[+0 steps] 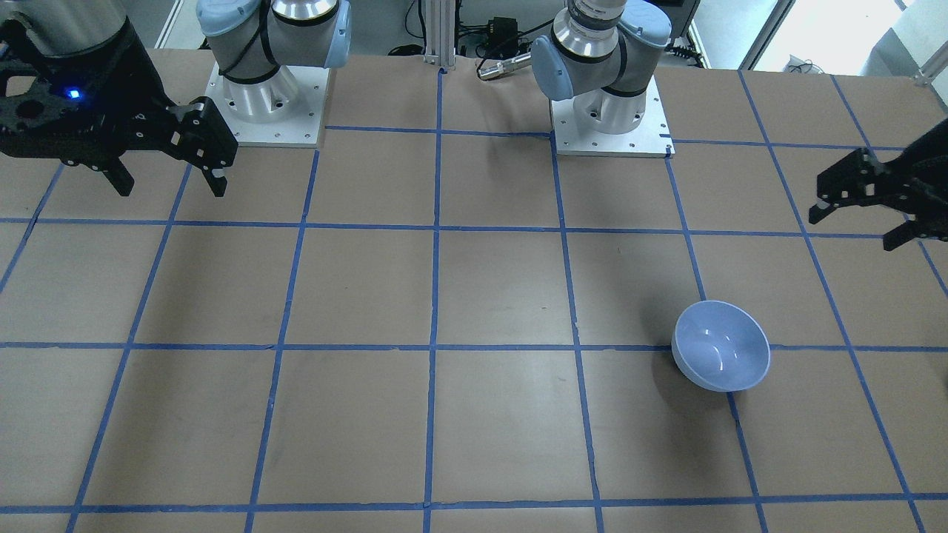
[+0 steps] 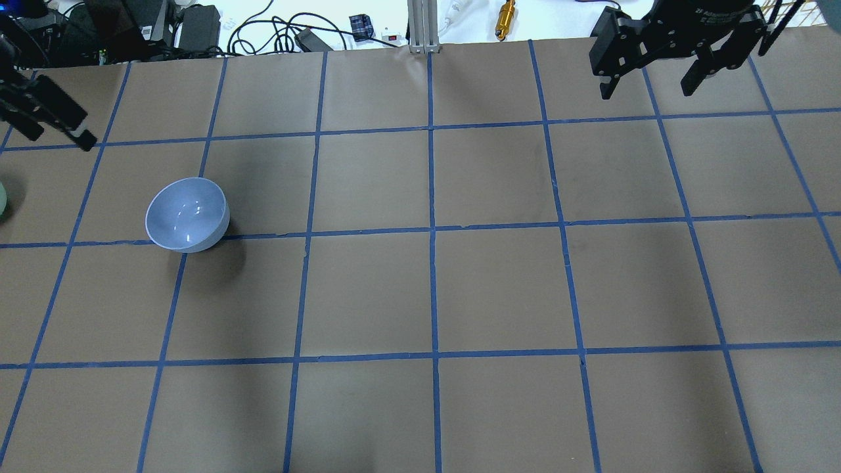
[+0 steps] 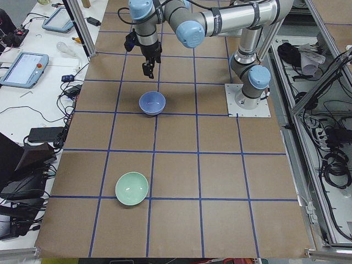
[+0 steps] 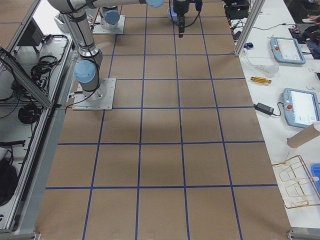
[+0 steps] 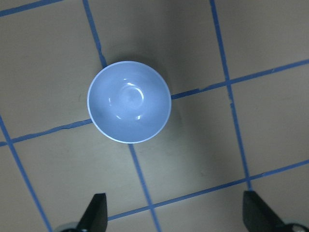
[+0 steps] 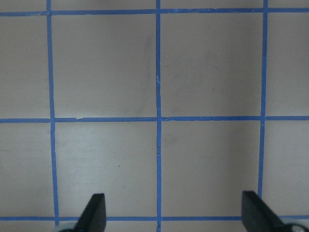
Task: Stack green bowl on blue bowl
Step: 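Move the left gripper toward the mint green bowl beyond the blue bowl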
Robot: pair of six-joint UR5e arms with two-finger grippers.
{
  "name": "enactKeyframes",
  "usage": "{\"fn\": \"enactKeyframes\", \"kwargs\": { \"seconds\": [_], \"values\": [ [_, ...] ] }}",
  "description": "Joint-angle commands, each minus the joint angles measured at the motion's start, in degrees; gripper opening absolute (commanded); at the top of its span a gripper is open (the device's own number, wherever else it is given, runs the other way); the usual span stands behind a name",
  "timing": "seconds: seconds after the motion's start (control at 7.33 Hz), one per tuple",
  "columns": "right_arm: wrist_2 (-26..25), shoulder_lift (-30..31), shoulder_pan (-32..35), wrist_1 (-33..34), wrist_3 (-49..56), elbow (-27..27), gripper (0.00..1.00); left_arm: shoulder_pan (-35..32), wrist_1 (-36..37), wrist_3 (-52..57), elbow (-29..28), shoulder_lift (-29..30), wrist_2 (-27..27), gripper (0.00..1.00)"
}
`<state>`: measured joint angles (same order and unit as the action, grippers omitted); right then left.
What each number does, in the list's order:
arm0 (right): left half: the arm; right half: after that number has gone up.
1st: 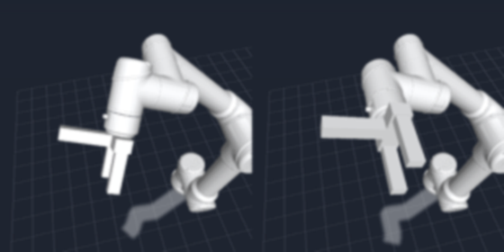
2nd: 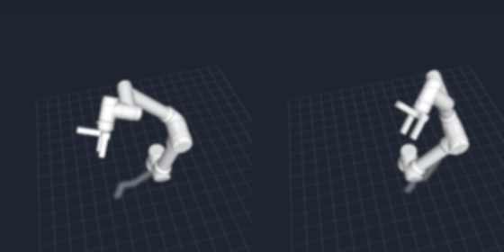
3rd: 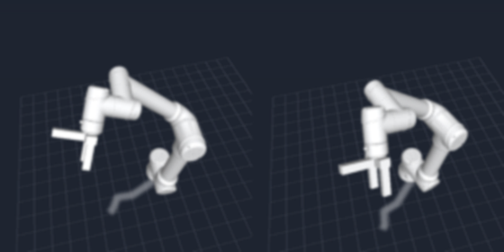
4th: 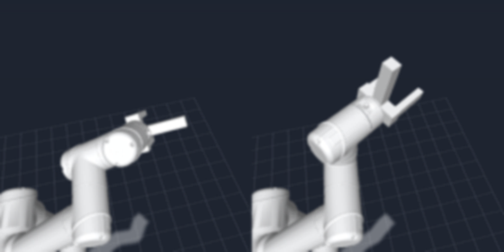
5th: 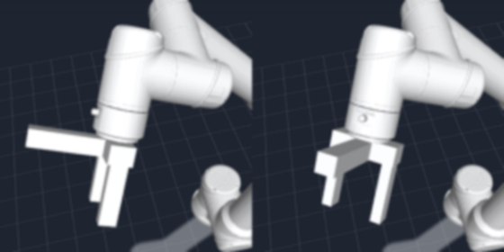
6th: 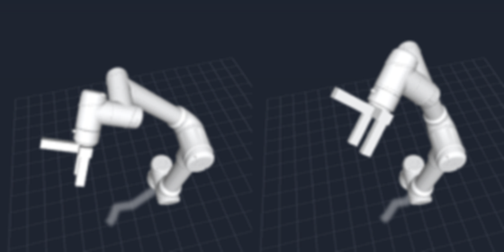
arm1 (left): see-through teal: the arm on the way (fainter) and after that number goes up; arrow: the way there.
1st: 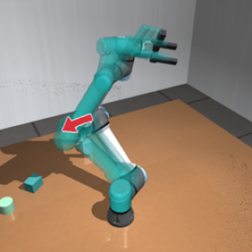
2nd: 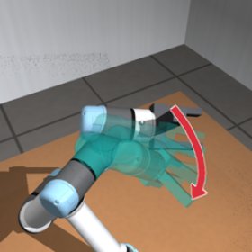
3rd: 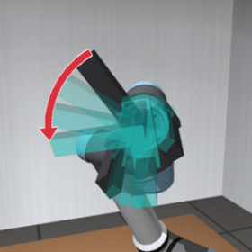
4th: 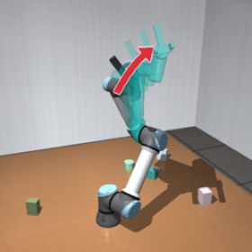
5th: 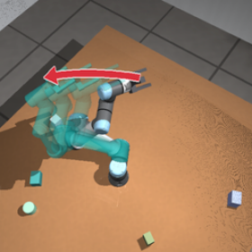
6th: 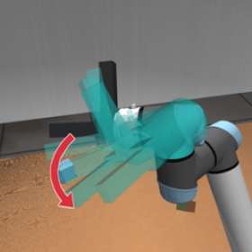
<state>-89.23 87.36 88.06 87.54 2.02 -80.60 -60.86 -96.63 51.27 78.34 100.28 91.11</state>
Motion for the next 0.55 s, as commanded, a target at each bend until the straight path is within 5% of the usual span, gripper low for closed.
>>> {"fn": "enactKeyframes", "kwargs": {
  "seconds": [0.0,0.14,0.41],
  "values": [
    [0.02,0.00,0.00,0.00,0.00,0.00,1.00,6.26,9.40,16.60,-0.21,6.38,9.86,1.00],
    [0.02,0.00,0.00,0.00,0.00,0.00,1.00,9.93,11.09,22.85,-0.82,9.20,9.62,1.00],
    [0.02,0.09,0.00,0.00,0.00,0.00,1.00,13.47,23.17,52.28,-2.93,16.84,10.06,1.00]
  ]
}}
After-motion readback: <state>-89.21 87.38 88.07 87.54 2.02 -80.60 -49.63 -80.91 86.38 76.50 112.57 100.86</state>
